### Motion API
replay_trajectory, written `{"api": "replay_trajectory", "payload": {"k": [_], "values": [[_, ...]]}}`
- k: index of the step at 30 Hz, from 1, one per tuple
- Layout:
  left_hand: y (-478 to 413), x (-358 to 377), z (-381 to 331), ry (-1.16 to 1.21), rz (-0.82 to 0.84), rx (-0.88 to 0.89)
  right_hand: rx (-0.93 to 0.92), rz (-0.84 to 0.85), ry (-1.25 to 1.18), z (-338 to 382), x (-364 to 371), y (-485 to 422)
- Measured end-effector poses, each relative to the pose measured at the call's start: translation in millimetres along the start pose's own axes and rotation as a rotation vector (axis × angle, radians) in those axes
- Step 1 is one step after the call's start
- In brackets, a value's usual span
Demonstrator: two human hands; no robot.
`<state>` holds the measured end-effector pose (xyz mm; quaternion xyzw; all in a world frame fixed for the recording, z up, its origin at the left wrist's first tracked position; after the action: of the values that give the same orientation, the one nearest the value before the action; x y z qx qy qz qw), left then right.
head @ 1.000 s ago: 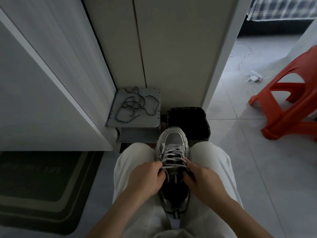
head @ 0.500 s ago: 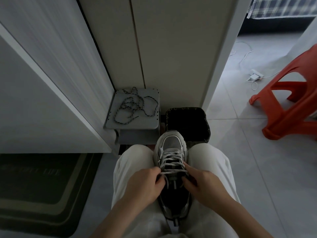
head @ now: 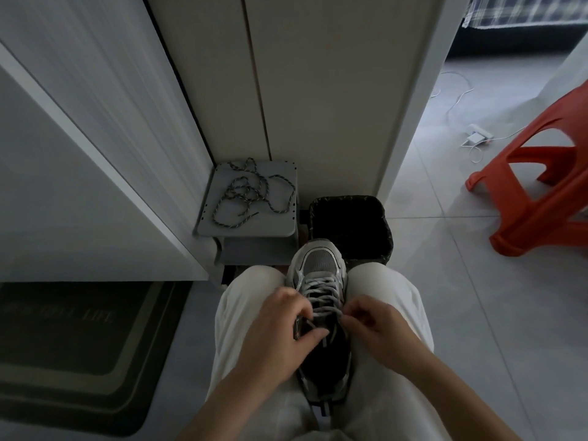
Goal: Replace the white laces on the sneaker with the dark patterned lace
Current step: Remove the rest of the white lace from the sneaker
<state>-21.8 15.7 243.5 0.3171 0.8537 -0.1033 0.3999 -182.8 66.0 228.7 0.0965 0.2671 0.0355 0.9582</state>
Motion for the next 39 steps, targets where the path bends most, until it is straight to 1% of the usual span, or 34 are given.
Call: {"api": "replay_trajectory", "payload": {"k": [3, 5, 7, 12, 16, 19, 22, 23, 24, 27, 29, 30, 33, 35, 37, 39], "values": [[0, 15, -11, -0.125, 0.06, 0.099, -0.057, -0.013, 0.105, 7, -2, -4], [-3, 22, -12, -0.17, 0.084, 0.088, -0.086, -0.043, 0.128, 11, -9, -5], [-7, 23, -14, -0.128, 0.084, 0.085, -0.113, -0.053, 0.137, 17, -16, -9], [-12, 19, -10, 0.037, 0.029, 0.028, -0.136, 0.007, 0.074, 24, -15, -20], [-14, 14, -11, 0.097, -0.017, -0.007, -0.056, -0.091, -0.036, 8, -14, -13], [-13, 9, -8, 0.155, -0.032, -0.006, -0.004, -0.089, -0.071, -3, -4, 0], [-8, 10, -3, 0.147, -0.004, 0.021, 0.009, -0.116, -0.197, -7, 4, 5], [-7, 12, -3, 0.123, 0.0, 0.023, 0.008, -0.133, -0.192, -6, 4, 4], [-7, 14, -4, 0.082, 0.003, 0.023, 0.0, -0.141, -0.133, -3, 3, 2], [-11, 25, -11, -0.079, 0.005, 0.016, -0.061, -0.136, 0.11, 10, -7, -5], [-14, 30, -14, -0.086, 0.004, -0.016, -0.09, -0.212, 0.205, 17, -24, -6], [-15, 32, -15, -0.074, 0.005, -0.03, -0.093, -0.264, 0.199, 18, -34, -6], [-15, 38, -16, -0.038, 0.01, -0.055, -0.071, -0.351, -0.014, 15, -45, -5], [-14, 39, -13, -0.025, 0.016, -0.061, -0.015, -0.325, -0.074, 11, -38, -4], [-12, 38, -8, -0.01, 0.001, -0.046, 0.059, -0.207, -0.072, 5, -24, -1], [-11, 35, -5, 0.023, -0.02, -0.028, 0.07, -0.131, -0.067, 2, -13, 2]]}}
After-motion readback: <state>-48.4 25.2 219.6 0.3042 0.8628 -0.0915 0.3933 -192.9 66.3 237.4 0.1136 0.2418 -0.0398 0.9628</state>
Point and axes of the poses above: each hand's wrist, its own y-axis away from the middle knuckle, its own x-axis out of the palm, z = x × y, the point moved 6 cm from there along -y, towards the middle knuckle, and after that the axes turned 9 degrees about z, right-handed, at the moved point
